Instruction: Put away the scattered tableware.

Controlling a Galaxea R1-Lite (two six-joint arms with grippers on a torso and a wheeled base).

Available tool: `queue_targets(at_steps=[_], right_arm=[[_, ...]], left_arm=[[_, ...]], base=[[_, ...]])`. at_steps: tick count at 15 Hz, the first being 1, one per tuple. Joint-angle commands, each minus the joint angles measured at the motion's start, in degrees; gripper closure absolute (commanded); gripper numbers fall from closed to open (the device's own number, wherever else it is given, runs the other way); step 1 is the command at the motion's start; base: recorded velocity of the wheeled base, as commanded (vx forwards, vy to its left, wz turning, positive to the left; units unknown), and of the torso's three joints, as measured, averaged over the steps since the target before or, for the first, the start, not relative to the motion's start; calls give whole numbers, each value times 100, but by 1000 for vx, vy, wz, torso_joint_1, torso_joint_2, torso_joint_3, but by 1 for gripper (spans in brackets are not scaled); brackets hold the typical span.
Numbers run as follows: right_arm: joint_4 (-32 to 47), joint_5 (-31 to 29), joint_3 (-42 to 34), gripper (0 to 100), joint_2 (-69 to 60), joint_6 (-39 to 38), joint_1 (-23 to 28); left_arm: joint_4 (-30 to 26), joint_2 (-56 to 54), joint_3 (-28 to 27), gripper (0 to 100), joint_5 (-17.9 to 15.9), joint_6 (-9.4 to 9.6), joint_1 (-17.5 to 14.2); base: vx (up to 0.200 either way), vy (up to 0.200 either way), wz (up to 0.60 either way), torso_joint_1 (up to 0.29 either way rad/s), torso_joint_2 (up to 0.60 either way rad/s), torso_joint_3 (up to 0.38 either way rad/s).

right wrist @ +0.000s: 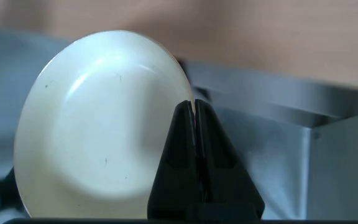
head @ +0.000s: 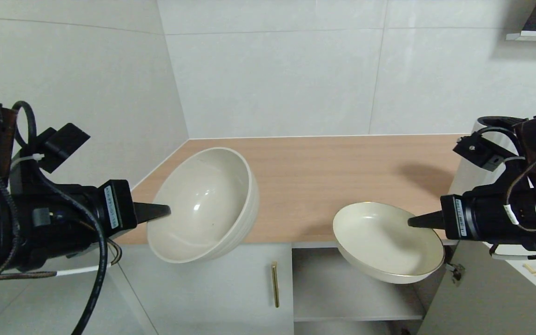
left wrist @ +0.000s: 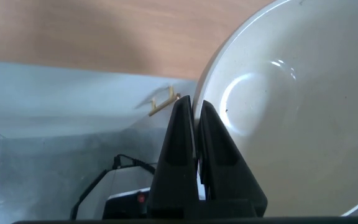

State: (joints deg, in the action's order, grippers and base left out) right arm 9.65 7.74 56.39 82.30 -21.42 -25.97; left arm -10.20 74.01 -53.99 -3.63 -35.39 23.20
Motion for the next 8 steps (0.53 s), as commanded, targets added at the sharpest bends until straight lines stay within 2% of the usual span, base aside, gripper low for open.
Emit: queue_targets(at_steps=[1,6,8], right_arm=[[-95,8,-146,100,-162,6,4],[-227,-18,-269,100,-109,112,21],[-236,-18,-269,100,-12,138,21]], left_arm=[[10,-1,38,100,-41,-3,0],[36,114,-15,100,-67,15,18],[45,140,-59,100,-67,50,18]], base=[[-200,0,0,-12,2,-2],[-200,0,0,6,0,5],[0,0,0,0,0,0]])
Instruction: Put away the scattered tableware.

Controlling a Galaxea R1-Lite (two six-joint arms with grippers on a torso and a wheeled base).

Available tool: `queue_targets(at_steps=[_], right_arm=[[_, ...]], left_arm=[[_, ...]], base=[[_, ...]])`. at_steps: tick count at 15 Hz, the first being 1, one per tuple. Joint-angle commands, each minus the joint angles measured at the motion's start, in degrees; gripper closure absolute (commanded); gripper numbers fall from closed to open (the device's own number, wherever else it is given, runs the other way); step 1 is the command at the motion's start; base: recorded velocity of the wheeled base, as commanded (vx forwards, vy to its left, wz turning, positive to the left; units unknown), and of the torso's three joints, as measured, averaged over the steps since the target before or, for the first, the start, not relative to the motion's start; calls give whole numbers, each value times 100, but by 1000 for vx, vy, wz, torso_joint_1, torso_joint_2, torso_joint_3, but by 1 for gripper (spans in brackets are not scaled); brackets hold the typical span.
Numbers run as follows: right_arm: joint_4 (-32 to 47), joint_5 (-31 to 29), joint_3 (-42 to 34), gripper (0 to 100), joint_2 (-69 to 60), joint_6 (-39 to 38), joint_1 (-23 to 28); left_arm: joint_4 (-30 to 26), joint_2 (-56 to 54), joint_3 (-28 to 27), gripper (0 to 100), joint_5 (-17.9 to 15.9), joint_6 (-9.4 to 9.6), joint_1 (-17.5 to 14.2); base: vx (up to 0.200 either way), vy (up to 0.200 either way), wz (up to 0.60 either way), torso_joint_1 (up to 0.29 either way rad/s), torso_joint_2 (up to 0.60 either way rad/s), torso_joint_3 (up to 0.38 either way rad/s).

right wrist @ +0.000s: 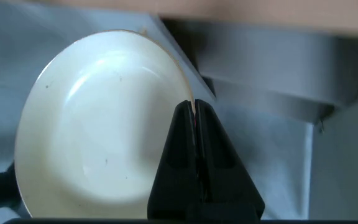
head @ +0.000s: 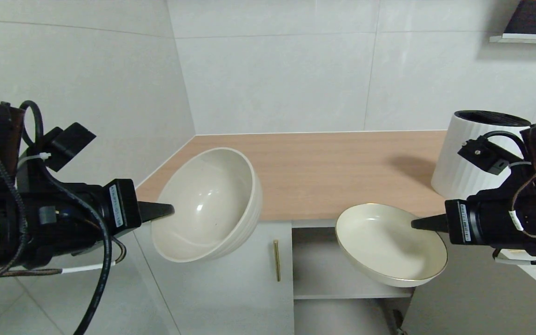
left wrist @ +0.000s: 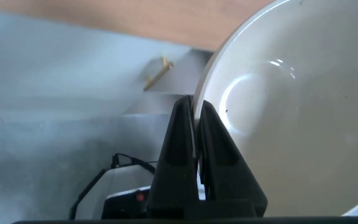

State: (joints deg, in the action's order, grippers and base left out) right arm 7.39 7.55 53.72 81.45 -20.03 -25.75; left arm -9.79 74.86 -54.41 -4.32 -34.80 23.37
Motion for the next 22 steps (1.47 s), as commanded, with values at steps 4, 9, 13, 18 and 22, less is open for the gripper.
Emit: queue_targets(at_steps=[4,9,13,18,22], right_arm=[[-71,1,-37,100,161,-1,8],[-71,1,-90,100,223,104,8],[-71,1,-134,100,249,201,8],[-71,1,-143,100,328,210,8],[-88,1,-160,100,416,210,8]], left_arm=[[12,72,-26,100,1,35,1],[3,169,0,100,1,35,10],[3,195,0,100,1,35,10],[3,239,0,100,1,26,10],[3,275,0,100,1,26,10]], base=[[0,0,0,0,0,0],[0,0,0,0,0,0],[0,0,0,-129,324,184],[0,0,0,-174,460,281],[0,0,0,-159,460,294]])
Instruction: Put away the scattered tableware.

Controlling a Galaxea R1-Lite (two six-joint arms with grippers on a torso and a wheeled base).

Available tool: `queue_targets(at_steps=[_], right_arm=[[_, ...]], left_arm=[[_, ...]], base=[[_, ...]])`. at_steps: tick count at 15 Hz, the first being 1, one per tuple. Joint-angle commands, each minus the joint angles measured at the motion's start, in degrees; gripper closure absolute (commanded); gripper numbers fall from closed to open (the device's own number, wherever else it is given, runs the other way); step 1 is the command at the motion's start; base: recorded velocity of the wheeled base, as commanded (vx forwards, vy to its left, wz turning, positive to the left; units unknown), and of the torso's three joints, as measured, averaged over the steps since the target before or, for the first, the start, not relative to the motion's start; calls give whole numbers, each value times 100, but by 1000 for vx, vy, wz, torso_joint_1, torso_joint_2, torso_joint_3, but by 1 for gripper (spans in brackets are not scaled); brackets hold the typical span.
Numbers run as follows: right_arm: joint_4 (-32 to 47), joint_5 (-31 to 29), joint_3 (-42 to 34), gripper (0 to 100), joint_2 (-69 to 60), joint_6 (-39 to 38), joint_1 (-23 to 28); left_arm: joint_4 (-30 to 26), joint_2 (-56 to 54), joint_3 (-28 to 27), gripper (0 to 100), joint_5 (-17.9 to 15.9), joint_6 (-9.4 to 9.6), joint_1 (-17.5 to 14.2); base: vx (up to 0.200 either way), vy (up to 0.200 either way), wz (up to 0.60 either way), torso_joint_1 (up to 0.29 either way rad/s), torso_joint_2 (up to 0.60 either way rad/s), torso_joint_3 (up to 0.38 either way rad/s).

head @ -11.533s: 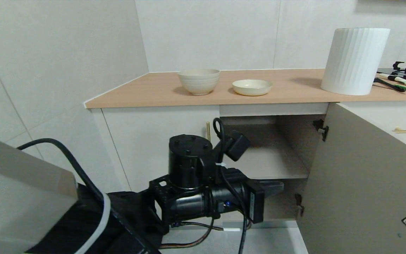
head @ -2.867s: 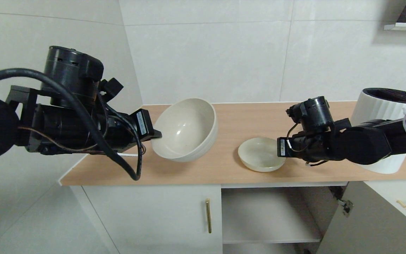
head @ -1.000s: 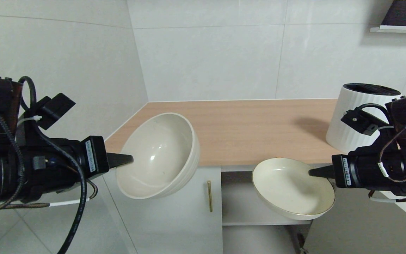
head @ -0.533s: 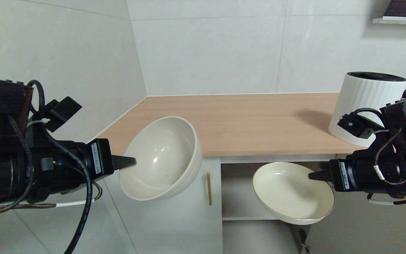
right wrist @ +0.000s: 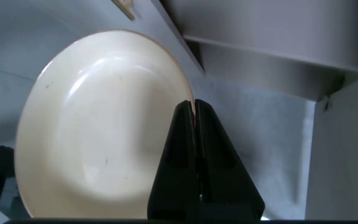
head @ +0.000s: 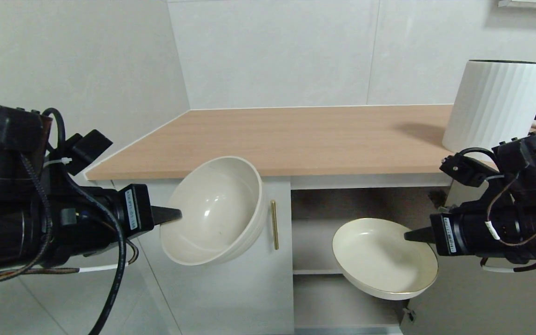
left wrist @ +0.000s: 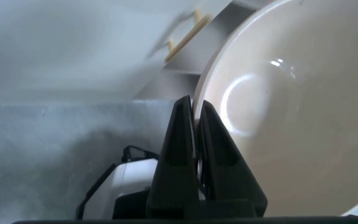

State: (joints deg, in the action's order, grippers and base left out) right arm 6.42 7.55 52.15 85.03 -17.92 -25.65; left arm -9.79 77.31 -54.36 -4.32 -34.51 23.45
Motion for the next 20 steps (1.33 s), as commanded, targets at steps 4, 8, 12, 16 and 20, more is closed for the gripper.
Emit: queue_targets(at_steps=[4,8,12,16,20], right_arm=[[-54,1,-47,100,66,17,-2],[-62,10,-82,100,102,122,-10],[-388,1,-74,100,980,122,-28],[-1223,-509,120,100,2765,-19,-2],[-2119,-1308,709,100,4101,-748,16]], left_arm=[[3,38,4,100,1,-3,1],[3,38,4,100,1,-3,1],[3,47,4,100,1,-3,10],[-5,109,13,100,-8,-3,45],[-5,161,13,100,1,-3,45]], base=[[0,0,0,-124,430,303],[0,0,0,-25,102,65],[0,0,0,0,0,0],[0,0,0,0,0,0],[0,0,0,0,0,0]])
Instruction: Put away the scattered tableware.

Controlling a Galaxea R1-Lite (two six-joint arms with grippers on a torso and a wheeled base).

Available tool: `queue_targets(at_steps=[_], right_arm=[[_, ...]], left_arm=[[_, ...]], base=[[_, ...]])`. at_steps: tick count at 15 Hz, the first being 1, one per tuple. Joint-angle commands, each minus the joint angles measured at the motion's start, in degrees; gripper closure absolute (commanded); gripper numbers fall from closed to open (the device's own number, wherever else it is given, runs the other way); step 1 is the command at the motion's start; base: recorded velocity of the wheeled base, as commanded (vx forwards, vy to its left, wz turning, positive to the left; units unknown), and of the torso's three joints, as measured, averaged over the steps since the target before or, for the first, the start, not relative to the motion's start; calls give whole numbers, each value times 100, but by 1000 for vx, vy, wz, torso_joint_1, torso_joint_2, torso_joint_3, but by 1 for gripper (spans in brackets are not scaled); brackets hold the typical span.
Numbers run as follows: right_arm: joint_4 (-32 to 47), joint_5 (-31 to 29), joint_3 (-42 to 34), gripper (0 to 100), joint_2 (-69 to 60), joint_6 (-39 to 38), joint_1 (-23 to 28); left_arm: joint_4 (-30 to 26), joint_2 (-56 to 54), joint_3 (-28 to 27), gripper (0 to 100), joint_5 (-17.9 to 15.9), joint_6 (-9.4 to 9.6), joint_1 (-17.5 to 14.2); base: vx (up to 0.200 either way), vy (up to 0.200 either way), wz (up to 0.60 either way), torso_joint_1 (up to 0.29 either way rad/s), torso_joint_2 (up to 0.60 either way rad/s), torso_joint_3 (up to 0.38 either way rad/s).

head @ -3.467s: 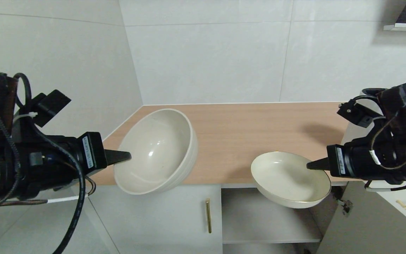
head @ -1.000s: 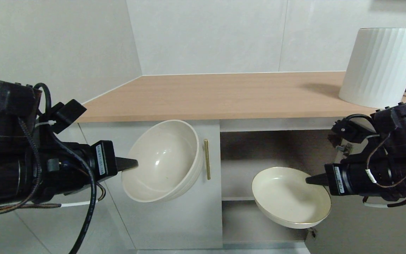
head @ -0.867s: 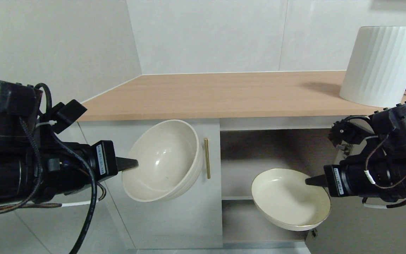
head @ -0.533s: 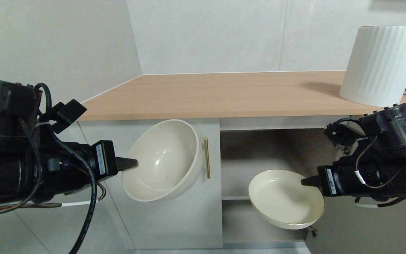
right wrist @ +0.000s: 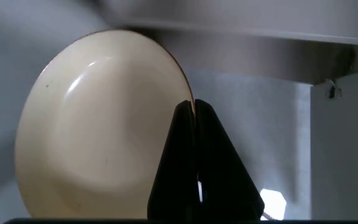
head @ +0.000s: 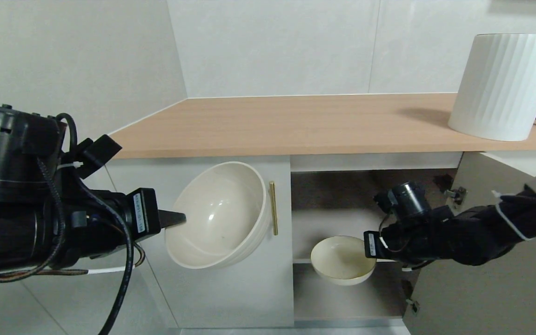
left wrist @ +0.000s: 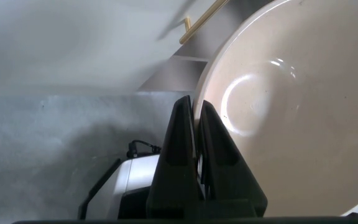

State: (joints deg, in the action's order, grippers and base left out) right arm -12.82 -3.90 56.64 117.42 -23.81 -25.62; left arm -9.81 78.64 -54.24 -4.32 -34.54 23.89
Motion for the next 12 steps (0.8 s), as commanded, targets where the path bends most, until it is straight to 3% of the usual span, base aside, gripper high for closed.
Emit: queue_targets(at_steps=[1,12], right_arm=[[-344,-612,594,100,1354,-186,31],[-660,-1798,2088,100,2742,-458,444]], left_arm=[[-3,37,1,100,1,8,1],[-3,151,1,100,1,-1,19]], base=[[0,0,0,0,0,0],[0,0,0,0,0,0]])
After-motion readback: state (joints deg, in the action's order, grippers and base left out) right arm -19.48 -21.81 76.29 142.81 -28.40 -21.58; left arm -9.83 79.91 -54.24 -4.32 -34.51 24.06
